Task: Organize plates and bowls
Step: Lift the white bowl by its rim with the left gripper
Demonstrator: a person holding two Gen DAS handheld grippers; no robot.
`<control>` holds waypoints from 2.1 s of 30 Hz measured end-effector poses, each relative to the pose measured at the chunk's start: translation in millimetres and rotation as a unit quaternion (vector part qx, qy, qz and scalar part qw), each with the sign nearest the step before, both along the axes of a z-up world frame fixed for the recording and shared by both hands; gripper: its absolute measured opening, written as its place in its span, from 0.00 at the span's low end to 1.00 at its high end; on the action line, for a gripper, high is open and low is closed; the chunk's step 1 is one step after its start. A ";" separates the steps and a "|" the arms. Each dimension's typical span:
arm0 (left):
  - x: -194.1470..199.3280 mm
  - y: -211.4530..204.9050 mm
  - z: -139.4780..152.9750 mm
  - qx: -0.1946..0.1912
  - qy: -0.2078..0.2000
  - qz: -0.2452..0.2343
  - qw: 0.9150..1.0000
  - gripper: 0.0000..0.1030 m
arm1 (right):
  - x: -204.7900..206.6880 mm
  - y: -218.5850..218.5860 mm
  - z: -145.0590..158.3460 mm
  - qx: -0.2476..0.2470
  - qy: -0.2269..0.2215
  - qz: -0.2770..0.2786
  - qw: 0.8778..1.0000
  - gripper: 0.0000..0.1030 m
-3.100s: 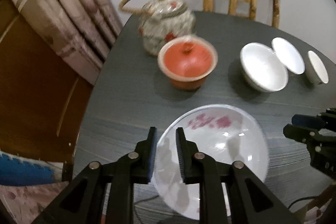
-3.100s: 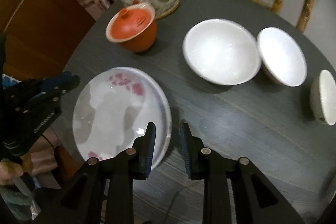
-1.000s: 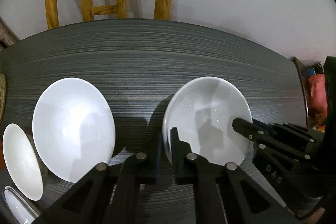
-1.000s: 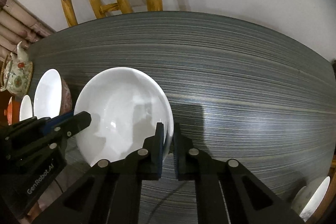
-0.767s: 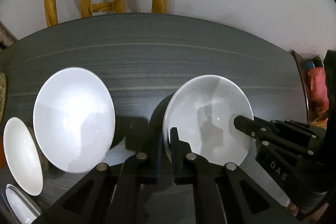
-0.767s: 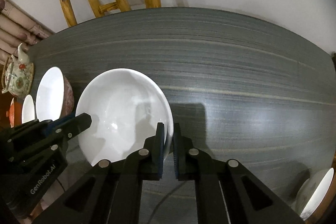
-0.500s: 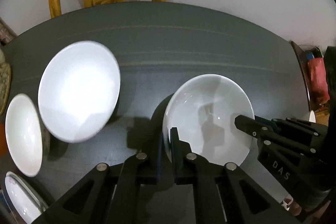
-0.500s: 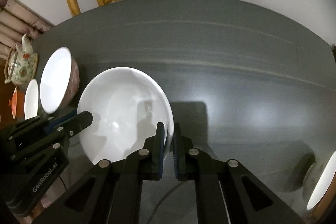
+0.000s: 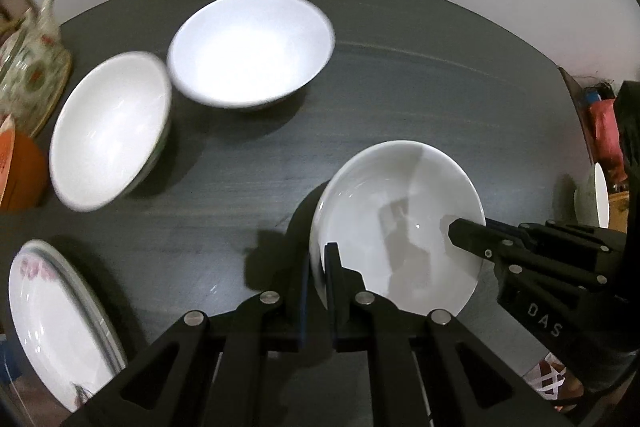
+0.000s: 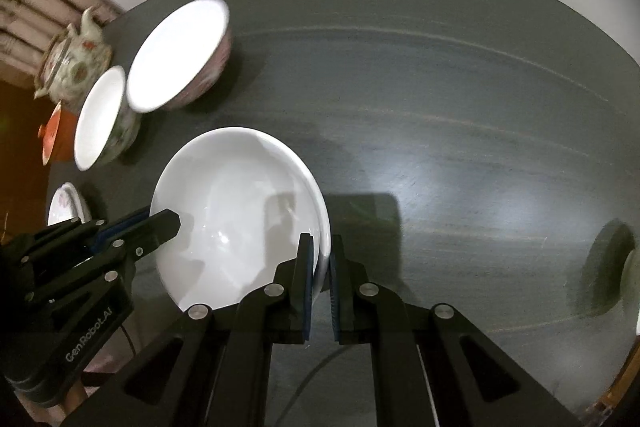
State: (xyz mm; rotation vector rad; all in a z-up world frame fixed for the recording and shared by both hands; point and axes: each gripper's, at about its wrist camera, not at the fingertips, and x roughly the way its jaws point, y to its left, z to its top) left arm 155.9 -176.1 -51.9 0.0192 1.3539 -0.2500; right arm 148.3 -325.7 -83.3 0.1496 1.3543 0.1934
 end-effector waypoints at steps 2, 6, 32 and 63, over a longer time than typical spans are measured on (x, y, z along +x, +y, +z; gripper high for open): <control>-8.3 9.7 0.2 -0.002 0.001 0.003 1.000 0.07 | -10.2 10.9 -1.1 0.003 0.005 0.006 1.000 0.07; -25.7 27.9 0.8 0.001 -0.004 0.007 1.000 0.07 | -27.1 32.5 -0.8 0.000 0.007 0.019 1.000 0.08; -87.6 64.0 4.0 0.020 -0.034 -0.004 0.999 0.07 | -88.5 85.1 -3.0 -0.007 0.003 0.025 1.000 0.09; -89.0 71.7 8.5 0.022 -0.031 -0.002 0.999 0.06 | -102.8 97.2 2.9 0.009 0.017 0.029 0.999 0.10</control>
